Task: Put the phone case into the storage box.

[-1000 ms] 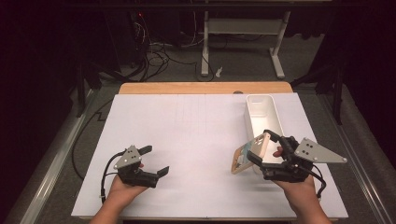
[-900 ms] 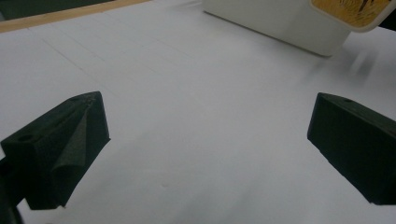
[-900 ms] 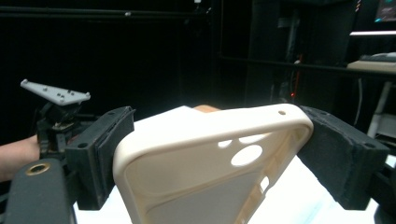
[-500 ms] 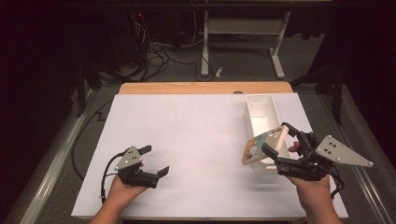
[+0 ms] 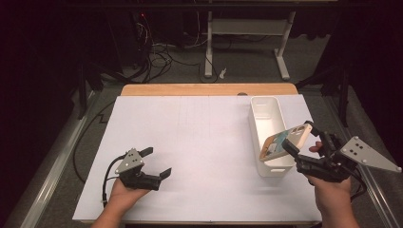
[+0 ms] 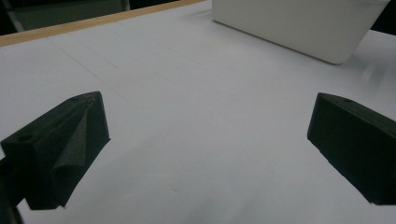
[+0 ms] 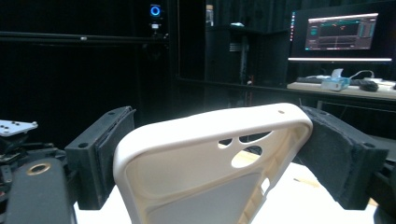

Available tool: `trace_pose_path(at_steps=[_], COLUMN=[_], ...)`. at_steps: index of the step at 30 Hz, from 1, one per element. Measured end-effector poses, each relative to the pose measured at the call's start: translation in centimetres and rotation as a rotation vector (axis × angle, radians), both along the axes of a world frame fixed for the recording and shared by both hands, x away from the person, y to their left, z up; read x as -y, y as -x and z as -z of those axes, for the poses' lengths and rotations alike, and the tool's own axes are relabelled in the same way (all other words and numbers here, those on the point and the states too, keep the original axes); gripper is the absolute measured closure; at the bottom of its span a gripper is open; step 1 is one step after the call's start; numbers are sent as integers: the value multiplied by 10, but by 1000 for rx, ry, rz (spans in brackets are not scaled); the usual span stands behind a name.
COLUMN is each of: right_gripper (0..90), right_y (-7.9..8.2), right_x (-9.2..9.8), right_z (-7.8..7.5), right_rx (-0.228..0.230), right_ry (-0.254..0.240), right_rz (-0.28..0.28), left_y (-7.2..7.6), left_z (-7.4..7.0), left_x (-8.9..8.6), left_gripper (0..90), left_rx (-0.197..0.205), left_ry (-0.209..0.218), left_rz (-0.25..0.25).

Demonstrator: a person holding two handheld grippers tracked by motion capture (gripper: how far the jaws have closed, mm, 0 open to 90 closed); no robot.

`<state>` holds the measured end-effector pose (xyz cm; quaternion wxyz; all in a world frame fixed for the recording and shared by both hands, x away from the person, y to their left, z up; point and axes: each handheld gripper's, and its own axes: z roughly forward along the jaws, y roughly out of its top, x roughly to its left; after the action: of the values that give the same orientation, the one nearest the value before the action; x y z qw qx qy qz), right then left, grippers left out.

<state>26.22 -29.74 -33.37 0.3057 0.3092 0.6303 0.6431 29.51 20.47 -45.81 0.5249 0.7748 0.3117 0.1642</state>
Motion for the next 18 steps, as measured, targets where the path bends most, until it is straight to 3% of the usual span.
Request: trace_pose_path(at_steps=[18], right_gripper=[149], right_y=[-3], right_x=[19], right_z=[4], right_rx=[-6], right_ry=[-9], right_rz=[72], left_y=[0], left_z=[0], left_x=[1], left_gripper=[2], left_rx=[-4], left_ry=[-7], left_rz=[12])
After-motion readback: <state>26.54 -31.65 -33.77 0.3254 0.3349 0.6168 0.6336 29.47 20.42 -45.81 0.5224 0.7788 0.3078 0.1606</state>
